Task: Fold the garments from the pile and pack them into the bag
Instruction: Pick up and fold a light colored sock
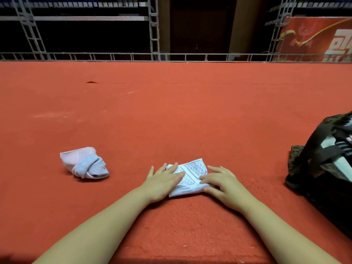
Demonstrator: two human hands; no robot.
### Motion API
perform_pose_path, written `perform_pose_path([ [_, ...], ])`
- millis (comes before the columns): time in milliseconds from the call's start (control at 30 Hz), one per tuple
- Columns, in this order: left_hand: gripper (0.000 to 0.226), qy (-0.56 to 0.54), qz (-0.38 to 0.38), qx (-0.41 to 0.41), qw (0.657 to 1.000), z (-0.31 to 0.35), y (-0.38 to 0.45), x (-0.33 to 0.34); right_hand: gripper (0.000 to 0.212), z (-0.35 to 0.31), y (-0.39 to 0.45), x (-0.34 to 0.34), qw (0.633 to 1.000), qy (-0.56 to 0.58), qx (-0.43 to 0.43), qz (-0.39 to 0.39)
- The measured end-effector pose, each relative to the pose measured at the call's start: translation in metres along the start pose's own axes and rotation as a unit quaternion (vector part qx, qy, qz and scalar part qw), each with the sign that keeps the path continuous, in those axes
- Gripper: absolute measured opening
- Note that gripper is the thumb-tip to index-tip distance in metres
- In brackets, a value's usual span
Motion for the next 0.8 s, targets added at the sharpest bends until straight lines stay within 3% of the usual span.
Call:
perform_pose_path([
  [67, 0.052, -0.030, 0.017, 0.015, 0.999, -0.002, 0.000, 0.003, 0.047, -0.005, 0.003, 0.002, 1.000, -0.009, 0.004, 0.028],
  [167, 0.080, -0.161, 0.074, 0.064, 0.982, -0.004, -0.008, 0.008, 0.061, -0.015, 0.000, -0.001, 0.997, 0.027, 0.018, 0.073],
  [200, 0.081, -0.185, 0.088, 0.078, 0.976, -0.004, -0.011, 0.010, 0.057, -0.019, -0.002, -0.003, 0.994, 0.047, 0.031, 0.089],
  [300, 0.061, -0.264, 0.109, 0.061, 0.957, -0.003, -0.012, 0.009, 0.020, -0.023, 0.000, -0.002, 0.981, 0.119, 0.088, 0.126],
  [400, 0.056, -0.313, 0.150, -0.030, 0.937, -0.001, -0.001, 0.012, 0.014, -0.021, 0.015, 0.002, 0.954, 0.161, 0.156, 0.200],
  [467, 0.045, -0.311, 0.170, -0.105, 0.929, 0.002, 0.007, 0.010, 0.016, -0.020, 0.026, 0.005, 0.937, 0.170, 0.207, 0.224],
  [533, 0.050, -0.254, 0.194, -0.158, 0.934, 0.005, 0.011, 0.008, 0.019, -0.020, 0.035, 0.008, 0.928, 0.145, 0.265, 0.216],
  [600, 0.048, -0.196, 0.216, -0.198, 0.936, 0.007, 0.014, 0.007, 0.023, -0.020, 0.042, 0.011, 0.927, 0.082, 0.308, 0.197],
  [700, 0.034, -0.218, 0.203, -0.228, 0.927, 0.008, 0.016, 0.009, 0.029, -0.017, 0.044, 0.012, 0.926, 0.010, 0.332, 0.180],
  [800, 0.062, -0.183, 0.124, -0.220, 0.950, 0.008, 0.018, 0.010, 0.052, -0.015, 0.038, 0.010, 0.934, -0.063, 0.325, 0.134],
])
Point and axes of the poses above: each hand's wrist, its own y-axis towards the middle knuckle, its own x-axis out of the palm, z = x × y, the point moved 1 cm from there along y, towards the middle knuckle, and after that the axes turned 3 degrees about y, right-handed, at the moved point
